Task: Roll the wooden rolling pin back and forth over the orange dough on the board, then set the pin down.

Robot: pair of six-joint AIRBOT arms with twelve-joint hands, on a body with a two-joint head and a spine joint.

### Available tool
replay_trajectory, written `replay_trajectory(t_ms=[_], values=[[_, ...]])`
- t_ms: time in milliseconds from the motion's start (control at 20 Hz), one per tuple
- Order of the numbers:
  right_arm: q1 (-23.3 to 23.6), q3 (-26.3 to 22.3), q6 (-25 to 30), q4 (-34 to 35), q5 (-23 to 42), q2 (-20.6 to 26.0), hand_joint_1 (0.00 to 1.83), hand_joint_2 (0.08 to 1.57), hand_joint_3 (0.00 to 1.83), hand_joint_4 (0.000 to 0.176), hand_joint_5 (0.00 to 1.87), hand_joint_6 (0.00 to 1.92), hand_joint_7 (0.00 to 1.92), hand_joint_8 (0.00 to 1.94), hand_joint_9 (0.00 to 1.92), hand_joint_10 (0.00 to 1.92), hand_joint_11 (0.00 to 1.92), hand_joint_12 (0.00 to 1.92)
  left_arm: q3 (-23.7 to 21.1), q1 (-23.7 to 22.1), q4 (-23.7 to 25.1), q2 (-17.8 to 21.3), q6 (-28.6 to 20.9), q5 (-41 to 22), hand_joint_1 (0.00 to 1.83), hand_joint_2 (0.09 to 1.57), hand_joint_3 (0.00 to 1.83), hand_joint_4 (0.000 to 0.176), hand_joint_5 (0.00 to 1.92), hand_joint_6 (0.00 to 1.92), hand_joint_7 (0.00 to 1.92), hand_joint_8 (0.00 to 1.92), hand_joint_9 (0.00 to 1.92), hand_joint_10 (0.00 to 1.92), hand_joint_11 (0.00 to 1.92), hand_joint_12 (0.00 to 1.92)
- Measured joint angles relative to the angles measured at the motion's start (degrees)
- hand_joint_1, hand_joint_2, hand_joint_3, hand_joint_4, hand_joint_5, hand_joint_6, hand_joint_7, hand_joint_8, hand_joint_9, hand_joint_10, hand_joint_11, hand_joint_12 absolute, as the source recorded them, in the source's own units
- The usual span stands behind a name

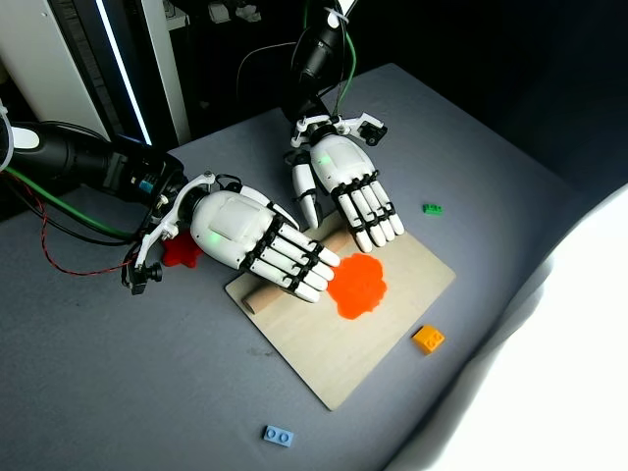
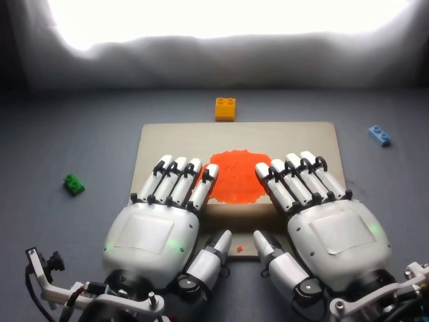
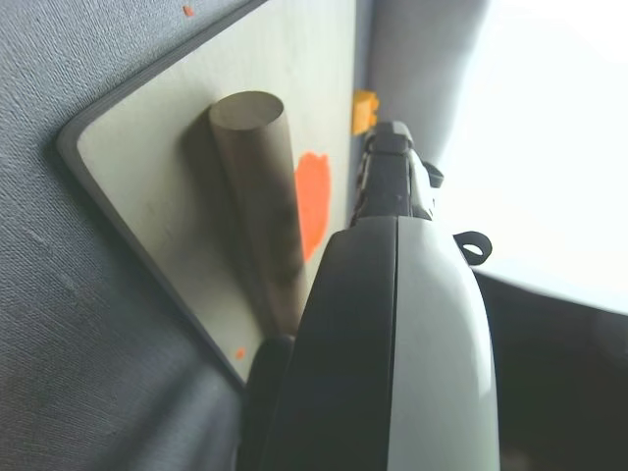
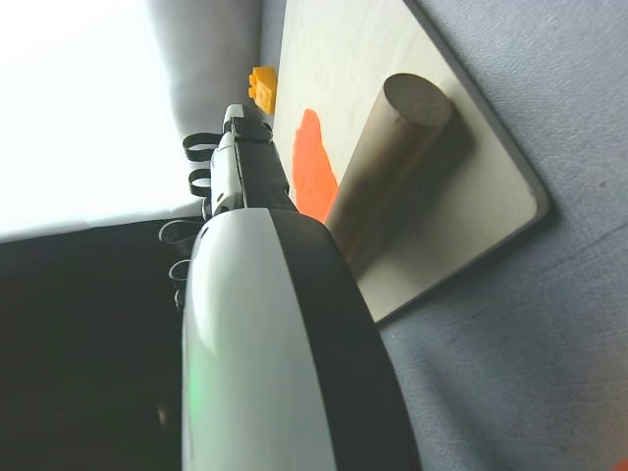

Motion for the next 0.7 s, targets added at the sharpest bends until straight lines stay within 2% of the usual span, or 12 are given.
replay_trajectory(t_ms=[350, 500, 700], values=[[0.02, 2.75, 0.94, -0.09, -1.46, -1.92, 0.0, 1.56, 0.07, 0.0, 0.1, 0.02, 0.07, 0.01, 0.01, 0.0, 0.0, 0.0, 1.33, 0.0, 0.22, -0.81, -0.07, 0.5, 0.0, 1.57, 0.03, 0.0, 0.05, 0.01, 0.02, 0.01, 0.0, 0.0, 0.0, 0.0], [1.53, 4.07, 2.34, 0.42, -1.86, -2.47, 0.0, 1.57, 0.06, 0.0, 0.08, 0.01, 0.07, 0.01, 0.01, 0.0, 0.0, 0.0, 2.08, 0.0, 0.22, -0.98, -0.26, 1.01, 0.0, 1.57, 0.03, 0.0, 0.05, 0.01, 0.02, 0.0, 0.0, 0.0, 0.0, 0.0], [1.68, 4.09, 3.19, 0.7, -2.95, -2.75, 0.0, 1.57, 0.07, 0.0, 0.06, 0.01, 0.04, 0.0, 0.0, 0.0, 0.0, 0.0, 2.58, 0.0, 0.09, -1.53, -0.33, 1.11, 0.0, 1.56, 0.02, 0.0, 0.07, 0.01, 0.05, 0.02, 0.02, 0.01, 0.0, 0.0]])
